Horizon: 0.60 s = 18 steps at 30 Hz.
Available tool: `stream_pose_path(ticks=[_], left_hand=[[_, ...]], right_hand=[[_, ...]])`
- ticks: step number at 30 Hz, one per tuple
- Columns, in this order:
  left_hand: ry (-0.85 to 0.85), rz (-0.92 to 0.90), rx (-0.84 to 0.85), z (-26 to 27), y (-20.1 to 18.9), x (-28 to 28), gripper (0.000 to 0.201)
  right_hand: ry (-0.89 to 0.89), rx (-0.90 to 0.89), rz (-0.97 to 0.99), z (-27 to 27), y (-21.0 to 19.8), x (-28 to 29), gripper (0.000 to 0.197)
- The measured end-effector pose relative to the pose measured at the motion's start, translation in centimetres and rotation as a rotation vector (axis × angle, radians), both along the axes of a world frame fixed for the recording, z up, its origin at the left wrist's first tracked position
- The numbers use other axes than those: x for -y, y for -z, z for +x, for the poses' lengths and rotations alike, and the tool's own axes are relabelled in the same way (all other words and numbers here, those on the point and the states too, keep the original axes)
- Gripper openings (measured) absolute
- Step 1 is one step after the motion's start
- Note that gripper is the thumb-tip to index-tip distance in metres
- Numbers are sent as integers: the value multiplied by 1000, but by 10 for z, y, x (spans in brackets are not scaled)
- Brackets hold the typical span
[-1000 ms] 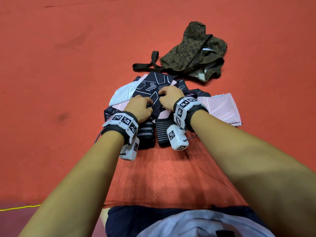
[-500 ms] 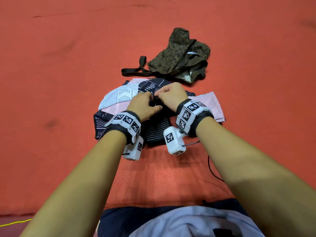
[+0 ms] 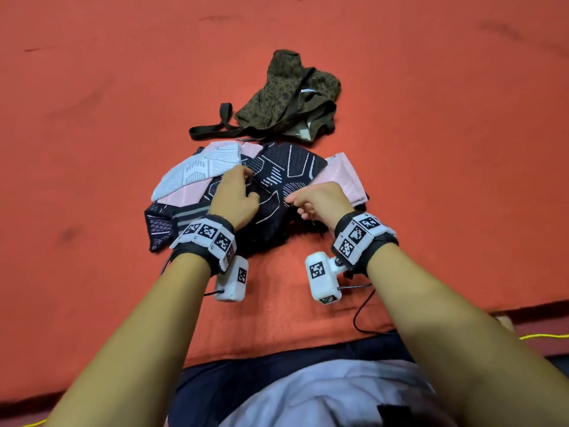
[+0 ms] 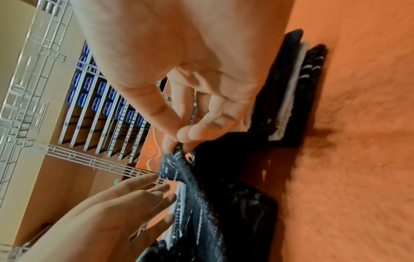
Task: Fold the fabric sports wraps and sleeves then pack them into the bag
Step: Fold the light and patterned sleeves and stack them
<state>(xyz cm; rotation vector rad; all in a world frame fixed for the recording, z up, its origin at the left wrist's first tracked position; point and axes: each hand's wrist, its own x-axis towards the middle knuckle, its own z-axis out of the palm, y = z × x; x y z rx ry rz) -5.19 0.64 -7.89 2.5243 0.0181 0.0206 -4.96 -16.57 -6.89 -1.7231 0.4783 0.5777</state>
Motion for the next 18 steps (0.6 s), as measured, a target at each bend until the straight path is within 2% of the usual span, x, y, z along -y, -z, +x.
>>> stream_pose_path(ticks=[5,7,10,14,16,18], left_hand=[[-2,-58,-84,-9,1,4,56],[-4,-88,-105,-9,2,8,60],[-46,-139,-78,-4,-1,5,61],[-22,-157,-122,5,-2,-1,65],[4,-182,-138,9,0,1,67],[18,-183,-164,11,2,5,67]], right_hand=[[26,41,63,-4,-1,8,22],[-3,31,49,-2,-6,7,17],[-28,-51,-51,3,-8,12,30],[48,-35,-14,7,-1,26,30],[129,28,58,7,2,26,27],[185,194,110,2,8,26,15]])
